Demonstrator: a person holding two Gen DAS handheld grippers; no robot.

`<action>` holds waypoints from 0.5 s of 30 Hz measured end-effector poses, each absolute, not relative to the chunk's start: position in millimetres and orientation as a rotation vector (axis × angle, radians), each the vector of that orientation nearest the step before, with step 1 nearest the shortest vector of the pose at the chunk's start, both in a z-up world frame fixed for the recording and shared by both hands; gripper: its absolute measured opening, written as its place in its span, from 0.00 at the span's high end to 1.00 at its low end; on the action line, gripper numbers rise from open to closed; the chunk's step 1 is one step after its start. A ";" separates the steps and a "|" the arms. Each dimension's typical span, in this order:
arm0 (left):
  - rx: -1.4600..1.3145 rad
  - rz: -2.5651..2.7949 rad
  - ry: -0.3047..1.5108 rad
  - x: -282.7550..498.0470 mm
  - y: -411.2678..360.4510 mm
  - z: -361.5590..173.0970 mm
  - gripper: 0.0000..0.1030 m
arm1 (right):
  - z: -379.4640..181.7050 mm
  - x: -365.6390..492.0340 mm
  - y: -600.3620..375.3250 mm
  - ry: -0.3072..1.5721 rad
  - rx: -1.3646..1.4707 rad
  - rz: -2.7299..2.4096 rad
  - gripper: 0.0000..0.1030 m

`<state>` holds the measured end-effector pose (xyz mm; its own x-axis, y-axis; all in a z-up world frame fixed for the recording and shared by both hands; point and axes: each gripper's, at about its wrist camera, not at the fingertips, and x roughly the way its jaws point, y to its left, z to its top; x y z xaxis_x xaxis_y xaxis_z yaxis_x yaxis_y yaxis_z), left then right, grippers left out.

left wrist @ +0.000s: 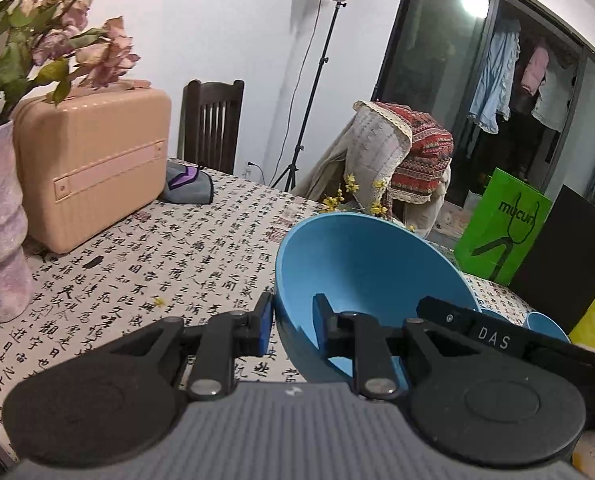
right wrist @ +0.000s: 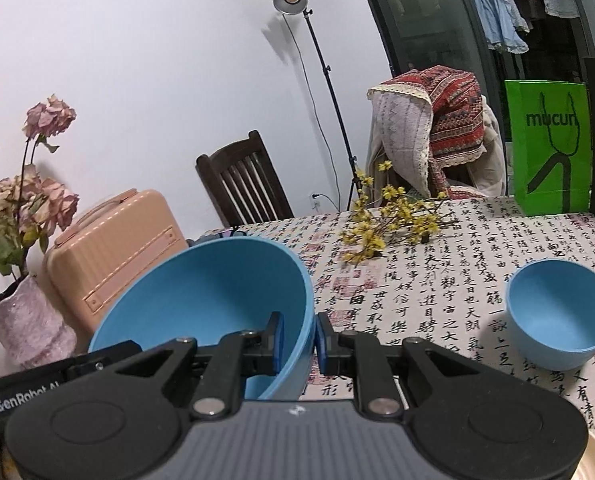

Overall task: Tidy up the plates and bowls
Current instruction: 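Carry the held blue bowl with both grippers toward the pink suitcase and vase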

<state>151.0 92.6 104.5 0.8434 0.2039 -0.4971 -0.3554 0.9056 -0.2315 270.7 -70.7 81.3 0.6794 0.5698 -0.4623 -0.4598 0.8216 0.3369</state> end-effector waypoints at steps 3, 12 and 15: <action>-0.328 0.310 0.483 146.5 98.0 103.4 0.79 | 80.1 268.2 -64.3 0.588 0.198 0.593 0.84; -0.346 0.335 0.474 130.0 114.3 99.7 0.79 | 78.1 259.3 -41.8 0.597 0.186 0.622 0.84; -0.353 0.344 0.471 123.7 120.0 98.8 0.79 | 77.3 255.4 -34.4 0.599 0.181 0.630 0.84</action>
